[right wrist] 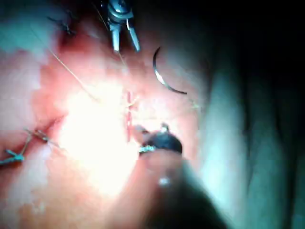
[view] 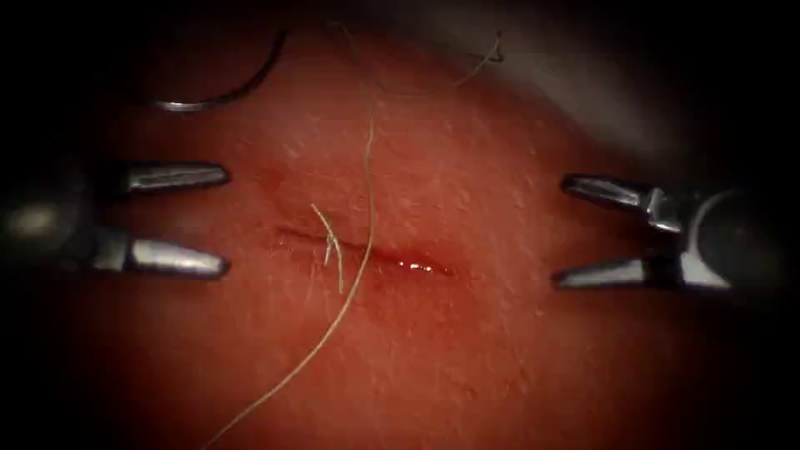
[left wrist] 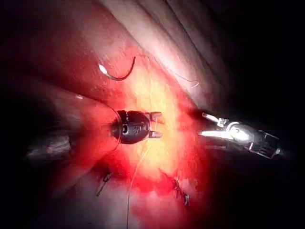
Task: Wound Closure
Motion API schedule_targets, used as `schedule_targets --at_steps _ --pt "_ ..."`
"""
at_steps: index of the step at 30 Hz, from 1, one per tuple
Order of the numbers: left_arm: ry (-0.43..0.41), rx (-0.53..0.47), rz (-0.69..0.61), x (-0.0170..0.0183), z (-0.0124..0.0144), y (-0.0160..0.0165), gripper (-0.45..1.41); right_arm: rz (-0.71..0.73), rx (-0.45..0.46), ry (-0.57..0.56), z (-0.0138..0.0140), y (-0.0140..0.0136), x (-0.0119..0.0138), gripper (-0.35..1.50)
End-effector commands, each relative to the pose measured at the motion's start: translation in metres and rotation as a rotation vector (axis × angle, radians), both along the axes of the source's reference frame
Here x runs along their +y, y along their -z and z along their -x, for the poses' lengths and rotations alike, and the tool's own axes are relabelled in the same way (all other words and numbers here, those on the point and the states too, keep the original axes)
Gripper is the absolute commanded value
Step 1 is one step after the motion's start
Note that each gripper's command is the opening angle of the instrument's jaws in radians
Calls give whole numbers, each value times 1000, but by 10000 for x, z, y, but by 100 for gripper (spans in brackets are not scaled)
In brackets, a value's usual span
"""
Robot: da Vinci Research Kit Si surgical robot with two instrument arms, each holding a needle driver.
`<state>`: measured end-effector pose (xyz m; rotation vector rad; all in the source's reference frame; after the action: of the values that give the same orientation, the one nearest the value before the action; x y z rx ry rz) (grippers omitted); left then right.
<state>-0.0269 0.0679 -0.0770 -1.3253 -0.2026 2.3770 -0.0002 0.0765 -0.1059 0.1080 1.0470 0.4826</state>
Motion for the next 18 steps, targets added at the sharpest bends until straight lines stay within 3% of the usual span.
schedule_targets --at_steps 1,10,18 --pt "-1 0 -1 -3 4 -6 37 2 2 0 -6 -2 3 68" --pt "5 5 1 -1 2 -8 43 -4 -1 -6 -14 9 0 83" --pt "127 132 6 15 -4 -2 52 -2 -1 -7 -16 10 -4 90"
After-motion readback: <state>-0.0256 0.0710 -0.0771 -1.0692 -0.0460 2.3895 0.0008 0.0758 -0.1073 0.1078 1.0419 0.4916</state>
